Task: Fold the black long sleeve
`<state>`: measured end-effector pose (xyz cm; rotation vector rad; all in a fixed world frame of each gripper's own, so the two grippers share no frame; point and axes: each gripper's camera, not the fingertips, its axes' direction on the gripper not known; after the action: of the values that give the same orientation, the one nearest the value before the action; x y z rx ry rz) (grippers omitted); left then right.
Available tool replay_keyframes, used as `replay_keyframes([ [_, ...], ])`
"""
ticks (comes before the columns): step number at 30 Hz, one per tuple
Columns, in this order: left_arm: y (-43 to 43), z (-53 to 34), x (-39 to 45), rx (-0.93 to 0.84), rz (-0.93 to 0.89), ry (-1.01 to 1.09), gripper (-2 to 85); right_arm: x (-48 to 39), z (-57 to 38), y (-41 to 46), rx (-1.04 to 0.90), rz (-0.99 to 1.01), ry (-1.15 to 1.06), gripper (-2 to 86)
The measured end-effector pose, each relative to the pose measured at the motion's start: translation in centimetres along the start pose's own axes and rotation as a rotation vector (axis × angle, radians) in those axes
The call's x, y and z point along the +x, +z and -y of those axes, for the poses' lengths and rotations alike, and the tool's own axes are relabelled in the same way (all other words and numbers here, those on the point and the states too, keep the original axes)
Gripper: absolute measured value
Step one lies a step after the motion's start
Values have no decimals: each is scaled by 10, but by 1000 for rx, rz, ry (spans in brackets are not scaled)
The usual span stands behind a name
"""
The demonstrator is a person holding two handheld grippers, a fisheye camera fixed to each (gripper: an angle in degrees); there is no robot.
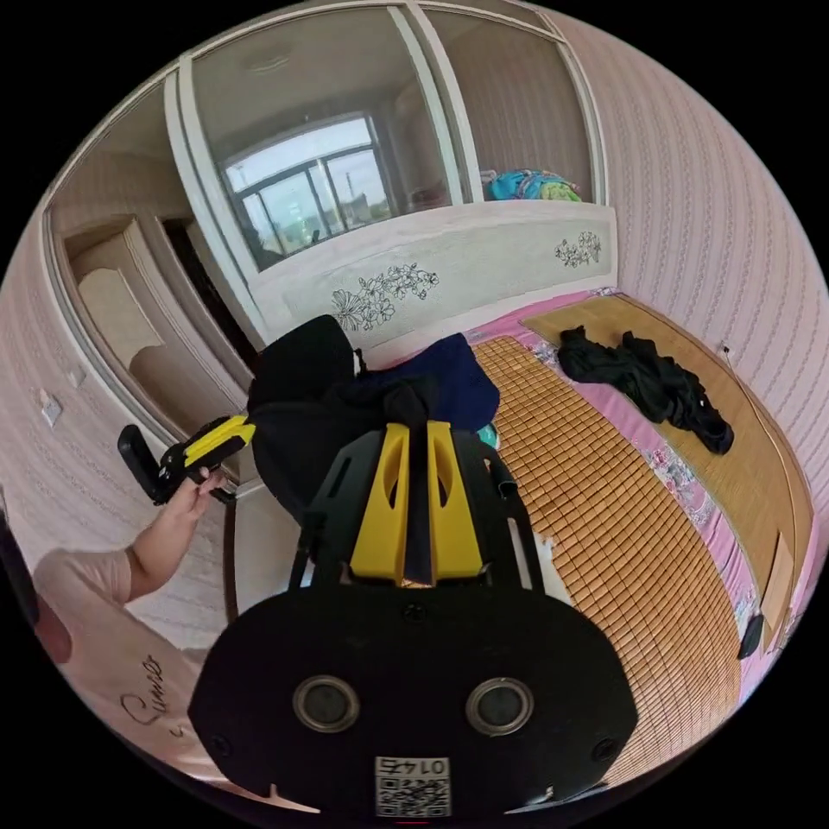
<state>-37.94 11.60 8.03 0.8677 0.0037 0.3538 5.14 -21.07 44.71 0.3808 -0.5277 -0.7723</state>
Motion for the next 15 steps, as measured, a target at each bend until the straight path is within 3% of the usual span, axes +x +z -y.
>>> replay_keyframes([
  [3,44,37,-67,-53,134,-168,53,11,102,68,-33,-90,120,83],
  [4,54,38,-87,-91,156,-223,56,14,125,100,-128,-163,176,119],
  [7,41,16,-93,-59,96,-207,53,10,131,145,-230,-228,146,174],
  [12,-1,-75,-22,-39,-11,-18,49,15,13,145,-265,-61,16,170],
  [15,-14,-136,24,-137,-113,-27,50,24,-133,128,-364,-51,70,122],
])
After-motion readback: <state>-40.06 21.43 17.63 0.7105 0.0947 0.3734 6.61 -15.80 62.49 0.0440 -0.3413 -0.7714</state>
